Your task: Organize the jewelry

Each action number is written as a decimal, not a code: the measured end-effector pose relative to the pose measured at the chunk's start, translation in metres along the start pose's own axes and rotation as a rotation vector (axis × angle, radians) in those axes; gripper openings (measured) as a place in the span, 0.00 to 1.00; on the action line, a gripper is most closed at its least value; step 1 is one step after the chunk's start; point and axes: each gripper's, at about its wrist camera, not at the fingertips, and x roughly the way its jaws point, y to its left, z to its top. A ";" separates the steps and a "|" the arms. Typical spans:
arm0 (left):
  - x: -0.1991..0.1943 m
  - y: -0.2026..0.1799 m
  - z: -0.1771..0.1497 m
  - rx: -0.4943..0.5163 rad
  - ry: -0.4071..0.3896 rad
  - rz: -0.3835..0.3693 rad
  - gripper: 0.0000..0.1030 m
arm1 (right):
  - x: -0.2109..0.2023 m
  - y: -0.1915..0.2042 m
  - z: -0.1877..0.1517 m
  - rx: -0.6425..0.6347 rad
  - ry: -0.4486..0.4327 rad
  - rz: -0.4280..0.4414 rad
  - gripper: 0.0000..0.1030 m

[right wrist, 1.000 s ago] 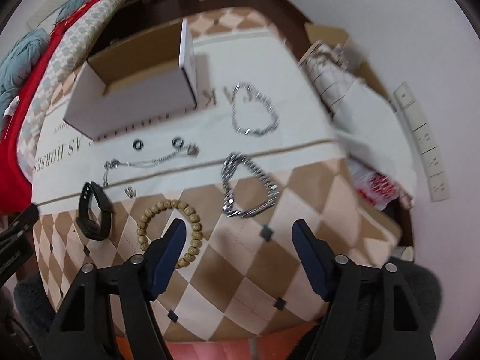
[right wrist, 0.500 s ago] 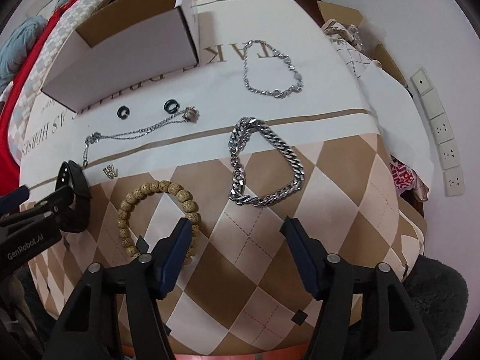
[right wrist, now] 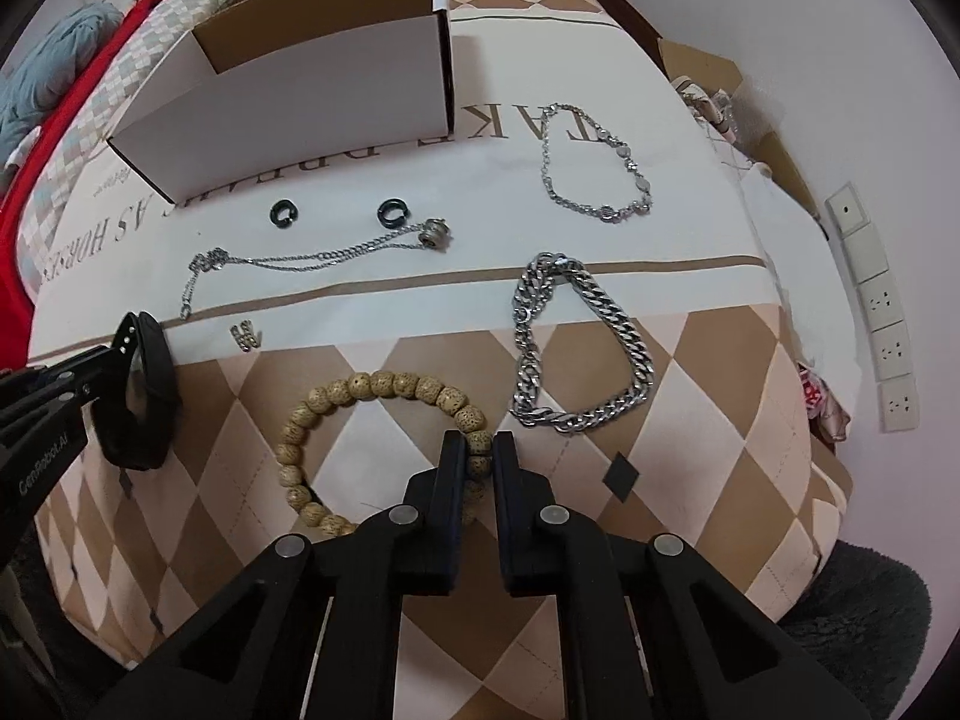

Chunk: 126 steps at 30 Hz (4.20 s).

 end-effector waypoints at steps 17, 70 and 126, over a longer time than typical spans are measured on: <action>-0.095 0.003 0.029 -0.039 -0.211 -0.051 0.00 | -0.085 -0.019 0.062 -0.005 -0.187 0.184 0.09; -0.059 0.060 0.032 -0.204 -0.119 -0.226 0.51 | -0.140 0.011 0.173 -0.113 -0.330 0.423 0.09; -0.085 0.047 0.160 -0.159 -0.297 -0.077 0.92 | -0.065 -0.011 0.219 -0.045 -0.204 0.184 0.79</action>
